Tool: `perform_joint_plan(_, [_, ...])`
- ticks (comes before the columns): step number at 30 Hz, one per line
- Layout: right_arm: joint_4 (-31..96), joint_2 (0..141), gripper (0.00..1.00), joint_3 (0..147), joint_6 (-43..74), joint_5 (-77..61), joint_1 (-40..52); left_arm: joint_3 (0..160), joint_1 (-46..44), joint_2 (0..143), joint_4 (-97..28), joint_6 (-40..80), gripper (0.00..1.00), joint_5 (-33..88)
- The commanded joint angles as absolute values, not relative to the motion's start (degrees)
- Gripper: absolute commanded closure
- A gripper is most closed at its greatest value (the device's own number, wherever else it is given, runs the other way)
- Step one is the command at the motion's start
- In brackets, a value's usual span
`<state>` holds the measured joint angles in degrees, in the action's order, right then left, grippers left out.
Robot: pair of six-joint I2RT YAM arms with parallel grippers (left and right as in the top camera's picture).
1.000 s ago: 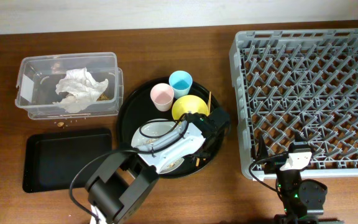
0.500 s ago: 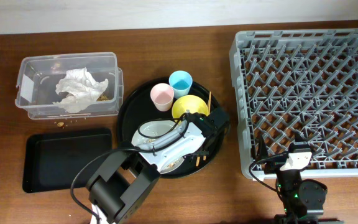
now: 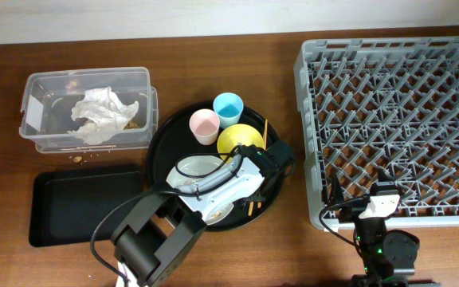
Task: Sort waste into correct bins and load items into the dishwasher rack
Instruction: 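Reach the left gripper to the white plate and grip its rim, then lift the white plate and move it over the black tray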
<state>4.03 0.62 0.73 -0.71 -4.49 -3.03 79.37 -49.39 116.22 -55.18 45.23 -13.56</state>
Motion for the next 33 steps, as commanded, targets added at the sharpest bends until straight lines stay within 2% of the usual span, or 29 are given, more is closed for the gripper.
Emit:
perform_joint_plan(1, [4.1,0.2,0.01,0.3,-1.1,-4.3,-3.4,80.6,-49.3,116.8,-58.0,45.8,0.99,-13.3])
perform_joint_plan(20, [4.1,0.2,0.01,0.3,-1.1,-4.3,-3.4,95.5,-47.9,116.7,-75.0,45.8,0.99,-13.3])
perform_joint_plan(27, [4.1,0.2,0.01,0.3,-1.1,-4.3,-3.4,104.3,-43.2,116.2,-84.4,45.8,0.99,-13.3])
perform_joint_plan(33, [4.1,0.2,0.01,0.3,-1.1,-4.3,-3.4,106.1,-34.0,110.3,-88.5,45.8,0.99,-13.3])
